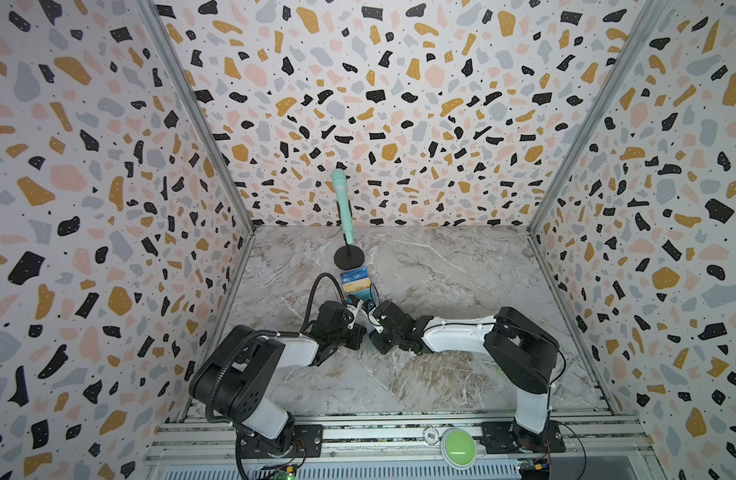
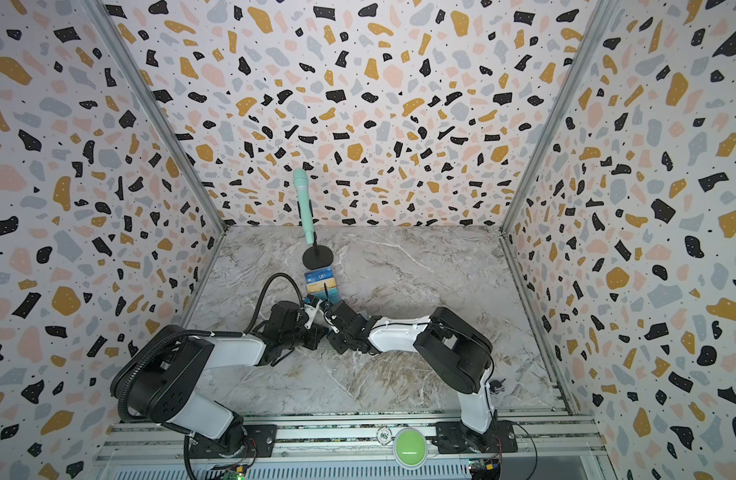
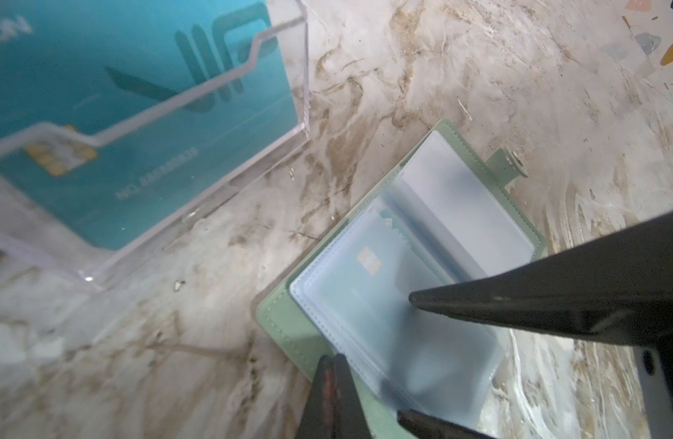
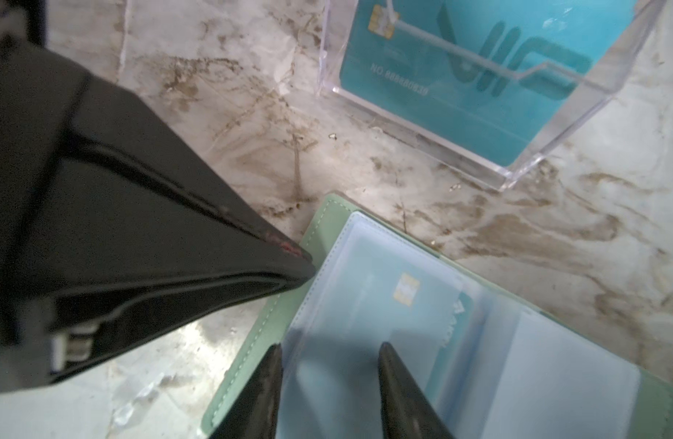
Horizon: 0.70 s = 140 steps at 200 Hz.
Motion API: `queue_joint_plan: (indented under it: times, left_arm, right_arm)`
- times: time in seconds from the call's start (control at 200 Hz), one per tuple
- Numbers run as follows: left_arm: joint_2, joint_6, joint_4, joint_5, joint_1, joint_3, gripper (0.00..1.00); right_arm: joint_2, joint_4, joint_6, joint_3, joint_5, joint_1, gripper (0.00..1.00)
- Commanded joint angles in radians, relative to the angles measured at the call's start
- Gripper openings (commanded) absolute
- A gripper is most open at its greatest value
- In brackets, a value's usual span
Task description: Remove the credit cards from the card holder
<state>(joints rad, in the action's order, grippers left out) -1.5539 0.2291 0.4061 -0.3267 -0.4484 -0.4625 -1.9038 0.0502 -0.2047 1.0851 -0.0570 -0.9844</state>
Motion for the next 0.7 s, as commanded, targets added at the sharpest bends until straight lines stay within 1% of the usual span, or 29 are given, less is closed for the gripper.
queue_joint_plan:
  times: [0.0, 0.085, 0.135, 0.225, 0.405, 0.696]
  left_arm:
    - [0.006, -0.013, -0.065, 0.025, -0.004, 0.003, 0.00]
    - [0.008, -0.013, -0.067, 0.026, -0.005, 0.002, 0.00]
    - [0.009, -0.012, -0.069, 0.025, -0.005, 0.002, 0.00]
    - [0.009, -0.012, -0.070, 0.027, -0.003, 0.002, 0.00]
    - [0.009, -0.013, -0.069, 0.026, -0.005, 0.003, 0.00]
    - [0.005, -0.018, -0.073, 0.025, -0.004, -0.001, 0.00]
  right_arm:
    - [0.040, -0.032, -0.013, -0.027, 0.009, 0.016, 0.51]
    - [0.053, -0.033, -0.012, -0.029, 0.004, 0.020, 0.60]
    - [0.059, -0.031, -0.015, -0.030, -0.003, 0.022, 0.63]
    - [0.063, -0.029, -0.018, -0.031, -0.007, 0.023, 0.64]
    - [0.039, -0.037, -0.023, -0.022, -0.013, 0.023, 0.64]
    - [0.009, -0.062, -0.019, -0.011, -0.036, 0.023, 0.57]
